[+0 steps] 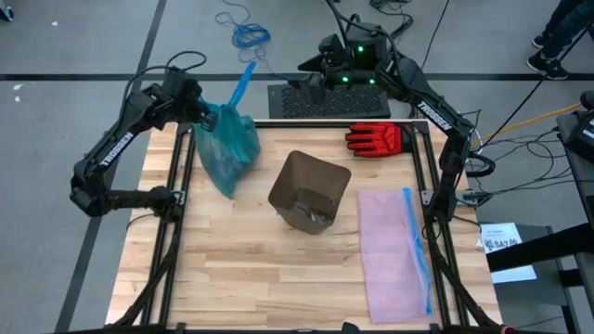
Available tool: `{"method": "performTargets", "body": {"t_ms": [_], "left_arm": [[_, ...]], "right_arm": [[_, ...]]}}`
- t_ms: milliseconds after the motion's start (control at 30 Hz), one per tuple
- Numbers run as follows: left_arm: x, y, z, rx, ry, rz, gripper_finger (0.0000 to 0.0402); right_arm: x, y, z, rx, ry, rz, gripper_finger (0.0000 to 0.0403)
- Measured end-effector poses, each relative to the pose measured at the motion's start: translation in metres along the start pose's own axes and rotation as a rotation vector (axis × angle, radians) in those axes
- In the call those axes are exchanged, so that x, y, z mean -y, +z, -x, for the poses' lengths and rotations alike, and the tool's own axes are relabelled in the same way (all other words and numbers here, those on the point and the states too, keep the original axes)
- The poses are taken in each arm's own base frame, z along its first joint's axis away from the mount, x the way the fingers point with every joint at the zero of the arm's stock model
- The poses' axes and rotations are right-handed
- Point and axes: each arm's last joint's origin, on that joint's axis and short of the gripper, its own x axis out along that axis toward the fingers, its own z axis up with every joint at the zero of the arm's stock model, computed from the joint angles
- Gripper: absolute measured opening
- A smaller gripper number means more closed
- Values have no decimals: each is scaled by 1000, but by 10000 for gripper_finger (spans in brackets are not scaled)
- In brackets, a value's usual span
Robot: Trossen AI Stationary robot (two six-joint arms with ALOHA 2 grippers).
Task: Place trash/remove bag and relplace
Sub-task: Remove the blue trash bag from the trash bin
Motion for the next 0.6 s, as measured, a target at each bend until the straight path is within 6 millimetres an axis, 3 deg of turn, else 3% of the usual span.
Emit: {"method": "performTargets", "body": {"t_ms": [133,267,600], "left_arm": [[4,1,-12,-44,-38,-28,14],[8,4,-14,-45,-129,-9,58],[0,24,24,99,-152,15,186]], "right_arm": [[0,0,0,0,0,0,311],[-1,0,0,-1,3,1,311],[-1,0,-1,-1,3,5,311]]}}
